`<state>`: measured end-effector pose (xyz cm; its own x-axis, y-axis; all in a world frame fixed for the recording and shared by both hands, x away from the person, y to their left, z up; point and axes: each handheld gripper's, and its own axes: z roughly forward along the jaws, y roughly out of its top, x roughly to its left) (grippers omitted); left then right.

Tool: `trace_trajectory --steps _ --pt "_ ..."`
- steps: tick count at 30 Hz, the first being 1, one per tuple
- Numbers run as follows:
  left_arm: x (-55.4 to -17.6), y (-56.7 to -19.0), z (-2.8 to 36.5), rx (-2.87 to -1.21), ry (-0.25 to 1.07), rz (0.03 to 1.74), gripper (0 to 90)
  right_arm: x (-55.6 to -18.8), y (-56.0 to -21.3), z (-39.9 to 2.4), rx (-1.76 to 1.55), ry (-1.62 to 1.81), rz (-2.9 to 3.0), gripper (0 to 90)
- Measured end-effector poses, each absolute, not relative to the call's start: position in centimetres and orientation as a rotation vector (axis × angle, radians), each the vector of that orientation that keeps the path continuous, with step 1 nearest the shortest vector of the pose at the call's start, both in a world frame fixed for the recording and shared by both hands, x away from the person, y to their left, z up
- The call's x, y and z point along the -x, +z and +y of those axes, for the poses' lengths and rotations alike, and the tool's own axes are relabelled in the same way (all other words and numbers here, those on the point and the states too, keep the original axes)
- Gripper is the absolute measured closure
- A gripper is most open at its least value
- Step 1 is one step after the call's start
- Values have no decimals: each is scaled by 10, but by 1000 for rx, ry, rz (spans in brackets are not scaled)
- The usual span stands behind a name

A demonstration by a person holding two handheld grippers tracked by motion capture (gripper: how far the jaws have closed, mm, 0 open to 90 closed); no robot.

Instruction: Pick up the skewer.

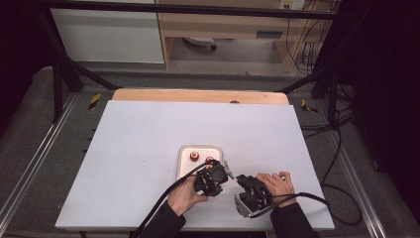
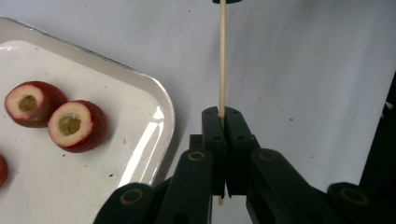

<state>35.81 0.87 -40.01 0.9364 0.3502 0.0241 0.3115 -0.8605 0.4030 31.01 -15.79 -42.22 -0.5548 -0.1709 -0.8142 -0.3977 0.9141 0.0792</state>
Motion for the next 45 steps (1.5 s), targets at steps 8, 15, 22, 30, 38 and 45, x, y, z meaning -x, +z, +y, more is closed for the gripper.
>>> trace_trajectory --steps 8,15,22,30,38,45 --pt "-354 -404 29 -2608 186 527 884 -317 -412 -177 58 631 2239 552" --pt "-345 -405 46 -2501 229 592 884 -326 -408 -193 -294 843 2328 408" --pt "-334 -410 69 -2348 279 699 883 -332 -411 -204 -568 983 2354 281" --pt "-322 -415 94 -2184 327 785 882 -341 -413 -206 -801 1039 2425 161" --pt "-316 -419 110 -2094 335 835 883 -351 -411 -205 -973 1119 2469 95" --pt "-312 -425 124 -2002 329 882 882 -358 -408 -197 -1009 1111 2489 61"
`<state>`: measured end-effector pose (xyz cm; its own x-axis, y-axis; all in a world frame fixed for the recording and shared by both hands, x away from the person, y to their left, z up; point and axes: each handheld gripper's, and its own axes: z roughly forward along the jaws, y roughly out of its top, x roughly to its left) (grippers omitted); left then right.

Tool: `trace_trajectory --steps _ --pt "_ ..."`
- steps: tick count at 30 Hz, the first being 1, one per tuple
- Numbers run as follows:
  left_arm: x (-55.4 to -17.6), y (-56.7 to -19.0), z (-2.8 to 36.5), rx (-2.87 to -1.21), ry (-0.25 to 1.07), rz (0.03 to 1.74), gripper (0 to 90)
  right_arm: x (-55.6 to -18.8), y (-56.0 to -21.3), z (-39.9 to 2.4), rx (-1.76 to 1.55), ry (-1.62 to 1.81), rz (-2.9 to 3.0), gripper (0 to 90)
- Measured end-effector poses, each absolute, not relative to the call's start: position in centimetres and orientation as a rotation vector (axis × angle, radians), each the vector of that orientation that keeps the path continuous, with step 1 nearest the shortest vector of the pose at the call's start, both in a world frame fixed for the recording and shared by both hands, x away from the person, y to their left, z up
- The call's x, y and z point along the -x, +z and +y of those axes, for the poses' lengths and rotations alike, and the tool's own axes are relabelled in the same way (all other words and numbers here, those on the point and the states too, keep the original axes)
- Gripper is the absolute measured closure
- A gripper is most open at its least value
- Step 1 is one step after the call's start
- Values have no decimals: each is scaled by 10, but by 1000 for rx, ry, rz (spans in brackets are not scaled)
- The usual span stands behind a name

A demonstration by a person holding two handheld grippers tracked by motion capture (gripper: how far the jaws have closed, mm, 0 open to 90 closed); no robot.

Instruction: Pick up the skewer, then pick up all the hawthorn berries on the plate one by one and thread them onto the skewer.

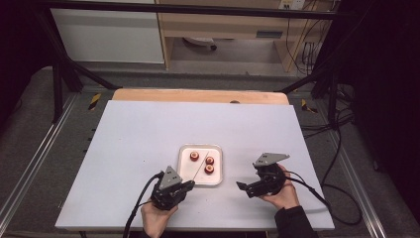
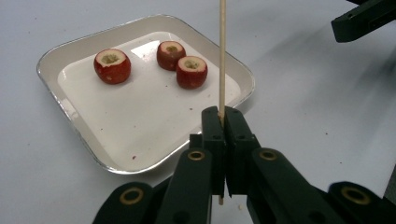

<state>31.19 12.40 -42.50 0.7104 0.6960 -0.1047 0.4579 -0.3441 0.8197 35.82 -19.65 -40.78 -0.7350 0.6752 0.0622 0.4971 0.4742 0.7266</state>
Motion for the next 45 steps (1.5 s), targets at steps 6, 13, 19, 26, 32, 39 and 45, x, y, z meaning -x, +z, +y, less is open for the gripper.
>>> trace_trajectory --steps 6,13,19,26,32,39,45 --pt "-310 -434 132 -1963 312 904 882 -365 -405 -184 -1030 1137 2502 56" --pt "-307 -439 138 -1936 311 909 882 -374 -403 -171 -1062 1151 2505 51" --pt "-305 -440 141 -1928 311 905 882 -381 -402 -161 -1063 1142 2516 49" --pt "-305 -441 146 -1924 313 901 882 -391 -401 -144 -1038 1103 2559 47" --pt "-305 -442 149 -1921 319 900 882 -399 -399 -126 -962 1028 2616 68" --pt "-304 -443 148 -1925 313 892 882 -410 -399 -108 -874 1005 2727 179" --pt "-303 -443 149 -1929 310 888 882 -420 -407 -93 -857 897 2814 306"
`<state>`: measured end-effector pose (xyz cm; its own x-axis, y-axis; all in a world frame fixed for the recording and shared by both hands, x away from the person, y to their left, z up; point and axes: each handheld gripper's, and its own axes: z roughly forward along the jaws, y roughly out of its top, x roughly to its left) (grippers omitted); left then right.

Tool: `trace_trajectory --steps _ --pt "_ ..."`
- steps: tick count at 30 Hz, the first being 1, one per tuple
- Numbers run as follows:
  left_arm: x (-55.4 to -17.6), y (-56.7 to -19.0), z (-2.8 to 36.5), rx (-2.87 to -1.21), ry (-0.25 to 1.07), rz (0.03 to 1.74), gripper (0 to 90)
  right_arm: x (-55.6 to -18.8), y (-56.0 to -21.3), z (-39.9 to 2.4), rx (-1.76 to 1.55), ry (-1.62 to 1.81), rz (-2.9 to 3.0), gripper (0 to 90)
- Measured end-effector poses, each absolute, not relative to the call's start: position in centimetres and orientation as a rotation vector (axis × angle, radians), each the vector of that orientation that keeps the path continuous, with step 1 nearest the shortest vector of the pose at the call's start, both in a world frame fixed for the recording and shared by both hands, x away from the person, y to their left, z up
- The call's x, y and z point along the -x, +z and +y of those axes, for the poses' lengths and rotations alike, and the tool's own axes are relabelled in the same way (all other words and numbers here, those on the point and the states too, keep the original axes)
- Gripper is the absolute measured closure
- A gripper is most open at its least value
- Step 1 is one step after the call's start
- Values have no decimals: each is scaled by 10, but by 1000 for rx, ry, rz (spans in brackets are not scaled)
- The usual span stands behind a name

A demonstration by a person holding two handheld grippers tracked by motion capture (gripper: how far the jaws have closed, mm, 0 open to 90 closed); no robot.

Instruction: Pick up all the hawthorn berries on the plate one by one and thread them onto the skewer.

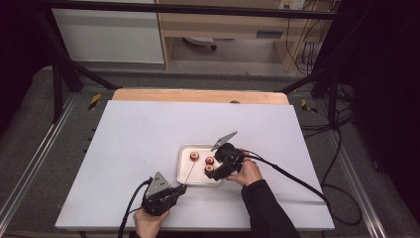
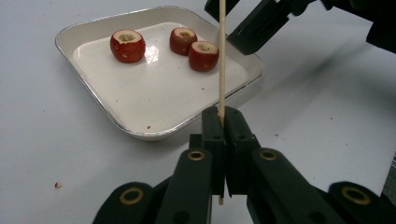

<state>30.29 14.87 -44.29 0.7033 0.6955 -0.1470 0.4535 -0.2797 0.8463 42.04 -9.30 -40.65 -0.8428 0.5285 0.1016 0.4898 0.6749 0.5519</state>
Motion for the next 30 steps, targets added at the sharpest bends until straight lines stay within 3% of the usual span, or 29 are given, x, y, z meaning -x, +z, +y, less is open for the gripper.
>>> trace_trajectory --steps 16,24,30 --pt "-304 -445 153 -1933 307 894 882 -436 -421 -83 -832 820 2895 526" --pt "-304 -445 153 -1943 302 893 882 -441 -426 -79 -834 796 2926 527" --pt "-304 -445 152 -1950 305 890 882 -444 -424 -74 -827 764 2940 576"
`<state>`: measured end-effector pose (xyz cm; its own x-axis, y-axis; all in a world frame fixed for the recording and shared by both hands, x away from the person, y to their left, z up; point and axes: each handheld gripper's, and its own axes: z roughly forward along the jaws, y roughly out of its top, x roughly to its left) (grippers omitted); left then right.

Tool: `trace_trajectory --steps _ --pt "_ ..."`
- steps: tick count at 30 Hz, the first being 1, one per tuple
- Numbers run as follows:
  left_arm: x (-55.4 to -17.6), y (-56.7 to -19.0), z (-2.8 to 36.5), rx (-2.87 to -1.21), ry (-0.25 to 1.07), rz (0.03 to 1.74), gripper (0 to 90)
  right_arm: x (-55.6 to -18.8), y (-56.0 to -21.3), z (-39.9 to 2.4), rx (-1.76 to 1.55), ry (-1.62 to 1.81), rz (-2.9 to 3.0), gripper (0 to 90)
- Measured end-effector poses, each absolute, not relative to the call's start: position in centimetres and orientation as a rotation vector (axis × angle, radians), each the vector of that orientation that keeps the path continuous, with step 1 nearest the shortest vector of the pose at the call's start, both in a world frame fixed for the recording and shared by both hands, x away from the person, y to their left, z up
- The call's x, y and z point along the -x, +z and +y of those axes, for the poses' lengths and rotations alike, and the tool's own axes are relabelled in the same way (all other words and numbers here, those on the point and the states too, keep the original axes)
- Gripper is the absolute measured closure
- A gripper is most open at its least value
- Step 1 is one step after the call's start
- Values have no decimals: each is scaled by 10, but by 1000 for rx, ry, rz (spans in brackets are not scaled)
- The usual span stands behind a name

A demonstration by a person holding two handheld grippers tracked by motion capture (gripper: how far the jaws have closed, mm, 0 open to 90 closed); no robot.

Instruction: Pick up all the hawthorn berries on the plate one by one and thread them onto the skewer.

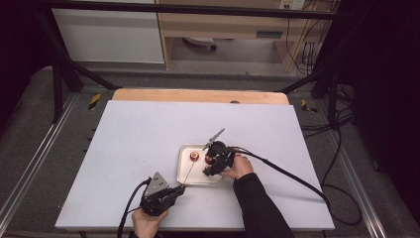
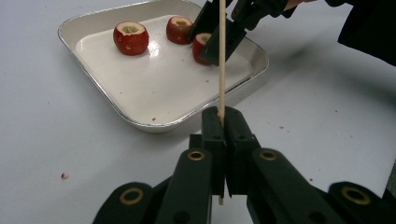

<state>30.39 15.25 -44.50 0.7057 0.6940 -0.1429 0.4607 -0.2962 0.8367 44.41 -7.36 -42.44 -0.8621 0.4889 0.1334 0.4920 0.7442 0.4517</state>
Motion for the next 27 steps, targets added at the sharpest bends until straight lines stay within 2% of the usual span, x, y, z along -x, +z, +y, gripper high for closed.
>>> trace_trajectory --steps 19,27 --pt "-305 -444 151 -1961 299 885 882 -447 -421 -75 852 -650 -2940 605" --pt "-303 -444 150 -1947 308 887 882 -442 -409 -79 931 -767 -2908 609"
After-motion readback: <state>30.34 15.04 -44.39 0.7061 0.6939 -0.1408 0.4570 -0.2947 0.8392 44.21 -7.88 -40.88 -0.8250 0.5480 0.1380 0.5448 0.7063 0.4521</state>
